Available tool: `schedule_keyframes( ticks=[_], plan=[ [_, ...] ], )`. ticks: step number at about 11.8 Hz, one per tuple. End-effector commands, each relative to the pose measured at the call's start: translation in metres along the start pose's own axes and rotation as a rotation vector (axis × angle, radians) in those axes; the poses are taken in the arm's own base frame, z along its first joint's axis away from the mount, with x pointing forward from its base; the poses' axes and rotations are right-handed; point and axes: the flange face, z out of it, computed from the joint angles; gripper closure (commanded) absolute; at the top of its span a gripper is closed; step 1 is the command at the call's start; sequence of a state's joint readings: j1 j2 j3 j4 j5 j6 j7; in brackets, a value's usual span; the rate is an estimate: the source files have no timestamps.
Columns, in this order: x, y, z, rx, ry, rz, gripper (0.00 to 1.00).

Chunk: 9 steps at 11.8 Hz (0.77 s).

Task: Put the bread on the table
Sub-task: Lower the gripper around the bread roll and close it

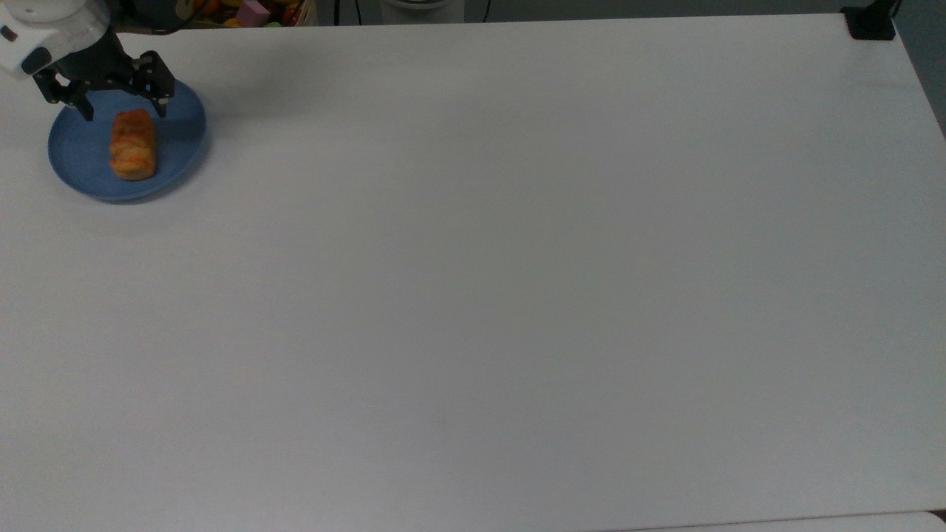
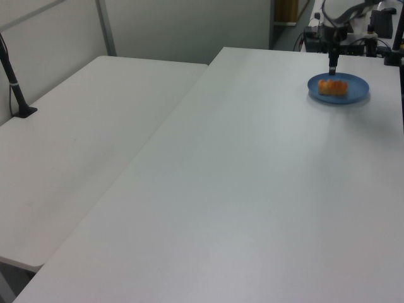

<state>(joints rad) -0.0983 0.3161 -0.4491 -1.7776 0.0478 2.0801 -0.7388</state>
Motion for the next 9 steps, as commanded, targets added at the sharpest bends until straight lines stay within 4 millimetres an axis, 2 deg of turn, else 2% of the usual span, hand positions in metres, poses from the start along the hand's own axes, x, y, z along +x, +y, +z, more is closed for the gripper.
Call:
schedule_keyframes(
  ticks=[1, 5, 9],
  plan=[
    [-0.006, 0.011, 0.025, 0.003, 0.021, 0.002, 0.0],
    [-0.008, 0.015, 0.056, -0.039, 0.036, -0.028, 0.0],
    [-0.009, 0.014, 0.077, -0.031, 0.007, -0.036, 0.0]
  ],
)
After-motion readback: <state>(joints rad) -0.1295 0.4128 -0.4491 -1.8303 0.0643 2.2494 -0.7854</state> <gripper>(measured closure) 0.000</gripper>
